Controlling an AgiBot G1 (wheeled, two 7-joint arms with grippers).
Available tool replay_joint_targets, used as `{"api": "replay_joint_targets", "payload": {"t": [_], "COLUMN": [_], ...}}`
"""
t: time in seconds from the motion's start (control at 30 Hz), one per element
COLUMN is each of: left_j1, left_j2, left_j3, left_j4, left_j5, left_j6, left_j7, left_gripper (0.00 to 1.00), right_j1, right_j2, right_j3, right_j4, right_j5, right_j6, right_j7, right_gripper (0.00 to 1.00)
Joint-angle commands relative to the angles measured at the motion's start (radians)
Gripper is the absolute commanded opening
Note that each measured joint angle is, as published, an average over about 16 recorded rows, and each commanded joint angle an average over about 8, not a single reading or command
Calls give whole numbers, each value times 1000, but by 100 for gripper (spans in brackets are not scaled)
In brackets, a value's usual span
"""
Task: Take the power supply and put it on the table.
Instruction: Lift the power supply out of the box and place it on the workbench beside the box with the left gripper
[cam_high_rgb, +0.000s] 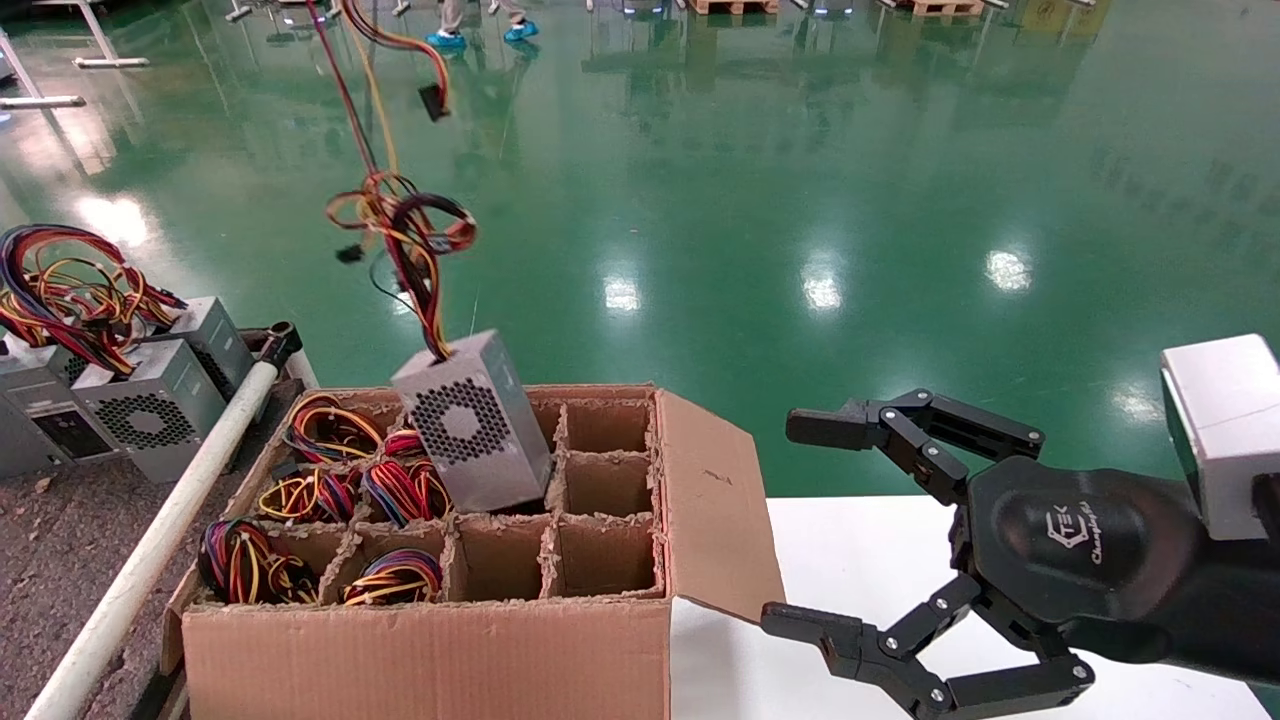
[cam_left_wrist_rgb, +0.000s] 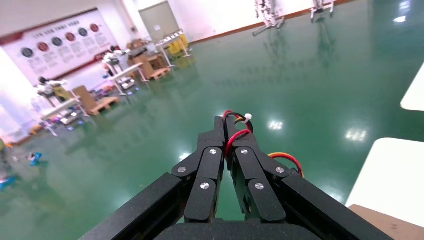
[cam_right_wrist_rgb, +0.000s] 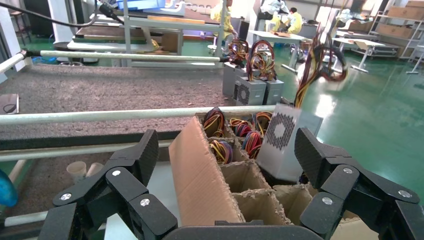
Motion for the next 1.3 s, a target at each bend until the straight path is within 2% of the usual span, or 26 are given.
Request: {"api": "replay_joint_targets", "payload": {"t": [0.03, 0.5, 0.97, 1.3], "left_j1": [-24, -206, -320, -356], "left_j2": [-7, -35, -107, -173], "left_j3": [1, 20, 73, 103], "left_j4": [1, 103, 234, 271], "left_j5": [5, 67, 169, 214], "left_j6": [-4, -92, -283, -251], "left_j7": [-2, 68, 121, 98], "left_gripper": [0, 0, 0, 0], "right_j1": [0, 0, 0, 0], "right_j2": [0, 0, 0, 0], "right_j3": [0, 0, 0, 0], "right_j4": [0, 0, 0, 0], "right_j5": [0, 0, 0, 0], "right_j6": [0, 0, 0, 0], "right_j7": [0, 0, 0, 0], "right_gripper": [100, 100, 100, 100]}}
